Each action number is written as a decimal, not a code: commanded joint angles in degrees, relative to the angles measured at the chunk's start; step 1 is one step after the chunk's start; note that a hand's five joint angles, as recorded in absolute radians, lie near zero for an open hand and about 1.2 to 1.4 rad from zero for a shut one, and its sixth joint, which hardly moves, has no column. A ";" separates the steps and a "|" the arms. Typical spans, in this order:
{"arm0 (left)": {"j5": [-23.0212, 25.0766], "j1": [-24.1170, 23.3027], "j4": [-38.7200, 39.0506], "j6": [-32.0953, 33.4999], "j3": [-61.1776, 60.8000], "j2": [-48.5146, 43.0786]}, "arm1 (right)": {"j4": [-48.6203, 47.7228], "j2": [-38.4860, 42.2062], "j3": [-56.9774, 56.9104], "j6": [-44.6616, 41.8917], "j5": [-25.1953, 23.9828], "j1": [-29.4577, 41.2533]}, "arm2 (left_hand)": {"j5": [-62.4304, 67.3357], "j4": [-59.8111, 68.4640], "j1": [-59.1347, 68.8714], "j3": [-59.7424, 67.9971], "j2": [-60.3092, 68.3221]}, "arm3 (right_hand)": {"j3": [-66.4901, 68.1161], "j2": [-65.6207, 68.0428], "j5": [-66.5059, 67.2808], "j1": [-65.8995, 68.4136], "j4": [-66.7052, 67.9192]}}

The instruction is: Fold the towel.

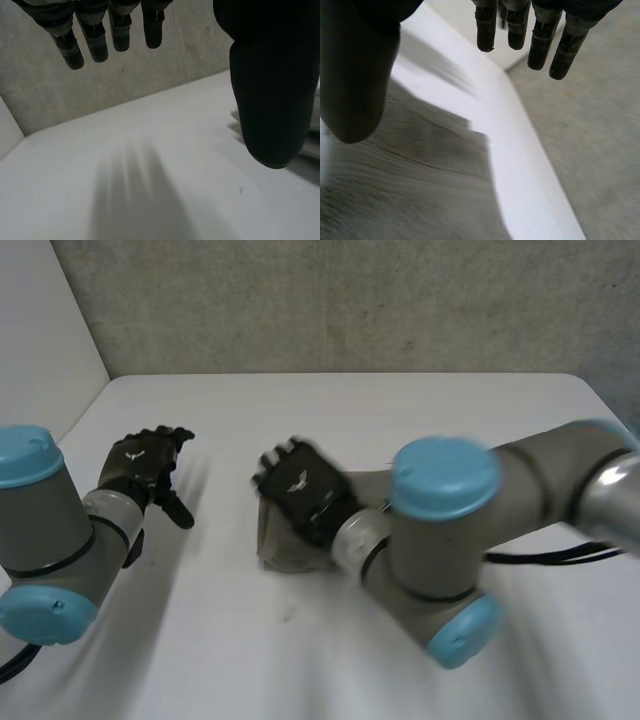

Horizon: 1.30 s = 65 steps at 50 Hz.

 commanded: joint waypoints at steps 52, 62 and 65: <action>0.13 -9.17 -39.27 -15.56 29.97 3.48 | 2.99 9.04 1.04 -24.40 -6.25 4.24 | -1.50 -0.02 -0.39 -0.02 0.04 | 65.74 65.82 66.46 66.13 64.93; 0.39 -8.73 -29.98 -15.39 26.11 1.20 | -7.38 -5.11 7.98 5.84 -3.53 -1.64 | -1.50 -0.02 -0.39 -0.02 0.04 | 4.40 4.48 5.12 4.79 3.59; 0.39 -9.17 -25.50 -15.21 24.27 -0.30 | -12.39 -11.70 11.32 21.74 -2.74 -7.36 | -1.33 0.14 -0.22 0.15 0.20 | 2.72 2.80 3.44 3.11 1.91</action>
